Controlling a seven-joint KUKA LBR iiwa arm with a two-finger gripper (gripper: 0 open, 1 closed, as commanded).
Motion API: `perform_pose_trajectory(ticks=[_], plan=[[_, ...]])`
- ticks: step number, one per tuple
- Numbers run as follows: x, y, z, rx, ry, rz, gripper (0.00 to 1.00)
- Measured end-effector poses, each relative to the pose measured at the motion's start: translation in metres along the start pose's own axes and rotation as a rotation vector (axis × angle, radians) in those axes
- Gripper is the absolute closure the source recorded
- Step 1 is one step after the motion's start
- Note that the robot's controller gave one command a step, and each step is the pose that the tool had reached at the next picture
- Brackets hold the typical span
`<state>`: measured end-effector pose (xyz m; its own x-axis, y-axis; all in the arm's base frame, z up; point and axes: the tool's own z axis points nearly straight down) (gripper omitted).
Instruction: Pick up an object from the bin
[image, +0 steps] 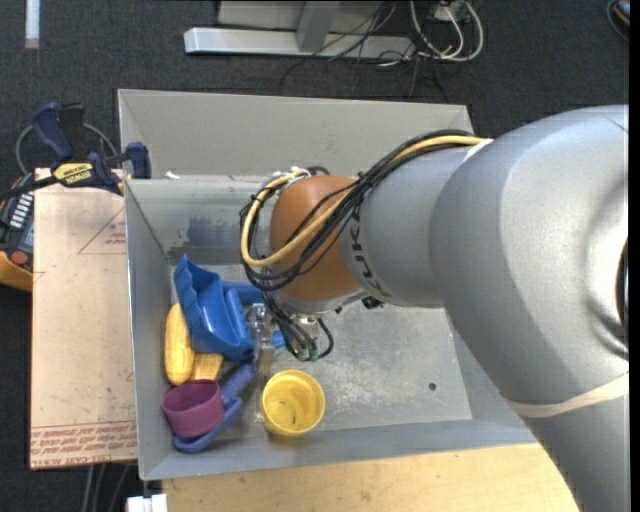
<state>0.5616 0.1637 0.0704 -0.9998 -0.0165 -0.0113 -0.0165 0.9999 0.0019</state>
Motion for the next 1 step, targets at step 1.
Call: perform_pose_trajectory(ticks=[1], plan=[[0.0000, 0.0000, 0.0000, 0.000, 0.000, 0.000, 1.00]])
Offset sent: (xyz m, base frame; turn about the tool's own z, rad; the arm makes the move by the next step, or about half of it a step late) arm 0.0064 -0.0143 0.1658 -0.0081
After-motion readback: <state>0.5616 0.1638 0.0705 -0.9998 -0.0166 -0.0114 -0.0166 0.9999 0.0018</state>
